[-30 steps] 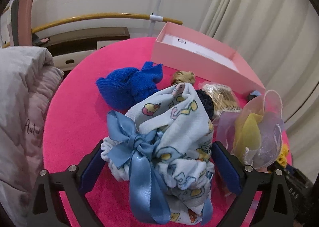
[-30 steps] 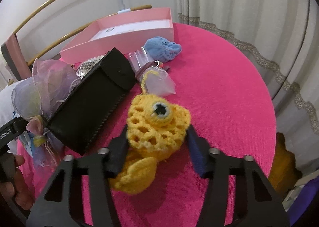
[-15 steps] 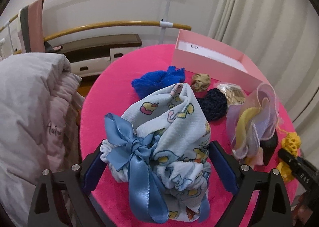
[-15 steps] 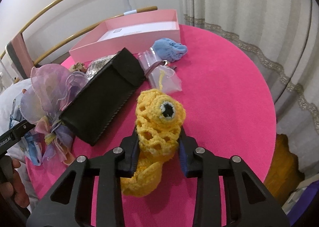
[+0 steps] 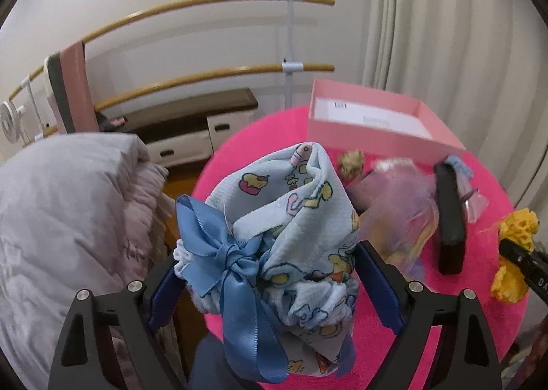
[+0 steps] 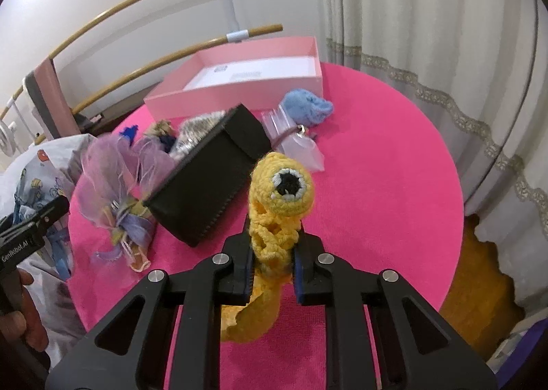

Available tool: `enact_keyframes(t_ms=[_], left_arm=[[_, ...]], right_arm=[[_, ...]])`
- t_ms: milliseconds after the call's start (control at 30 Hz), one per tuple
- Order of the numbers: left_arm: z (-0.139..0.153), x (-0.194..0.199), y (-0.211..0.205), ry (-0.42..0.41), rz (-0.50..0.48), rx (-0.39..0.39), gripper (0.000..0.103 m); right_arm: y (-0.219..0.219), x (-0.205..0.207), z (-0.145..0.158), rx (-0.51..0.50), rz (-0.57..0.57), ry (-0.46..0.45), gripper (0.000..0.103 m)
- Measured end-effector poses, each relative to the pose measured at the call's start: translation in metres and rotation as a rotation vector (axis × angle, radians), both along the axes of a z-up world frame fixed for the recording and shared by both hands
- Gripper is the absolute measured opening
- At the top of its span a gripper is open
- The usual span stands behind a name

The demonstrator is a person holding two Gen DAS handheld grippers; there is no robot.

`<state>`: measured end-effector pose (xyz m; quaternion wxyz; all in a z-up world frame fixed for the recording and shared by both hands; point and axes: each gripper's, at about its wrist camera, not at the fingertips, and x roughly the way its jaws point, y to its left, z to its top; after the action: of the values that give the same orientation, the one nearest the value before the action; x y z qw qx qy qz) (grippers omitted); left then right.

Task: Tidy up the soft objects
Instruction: 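Carry the cloth bundle and yellow fish into the pink box and release both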

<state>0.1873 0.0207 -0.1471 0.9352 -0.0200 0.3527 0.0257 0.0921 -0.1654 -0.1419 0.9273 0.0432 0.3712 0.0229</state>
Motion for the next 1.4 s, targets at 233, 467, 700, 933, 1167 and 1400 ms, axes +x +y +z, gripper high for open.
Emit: enact_keyframes(t_ms=[233,467,700,933,1167,1400], left_arm=[[0.039,-0.015,0.006,-0.084,-0.004,0.004,0.089],[0.059,-0.009,-0.006,-0.103,-0.053,-0.012,0.089],[0.074,0.028,-0.02,-0.108,-0.081,-0.02,0.089],[0.097,0.083,-0.024,-0.137,-0.112,-0.027,0.089],[0.111,0.163,-0.029,-0.098,-0.169,-0.054,0.09],[0.099,0.239,-0.036,-0.003,-0.222,-0.049,0.09]], right_arm=[[0.003,0.002,0.022,0.016,0.037,-0.043,0.016],[0.011,0.015,0.046,0.008,0.079,-0.087,0.016],[0.01,0.051,0.074,0.003,0.103,-0.131,0.016],[0.004,0.109,0.108,0.004,0.124,-0.161,0.016],[-0.001,0.191,0.129,0.012,0.127,-0.116,0.017],[-0.012,0.284,0.108,0.01,0.101,0.021,0.018]])
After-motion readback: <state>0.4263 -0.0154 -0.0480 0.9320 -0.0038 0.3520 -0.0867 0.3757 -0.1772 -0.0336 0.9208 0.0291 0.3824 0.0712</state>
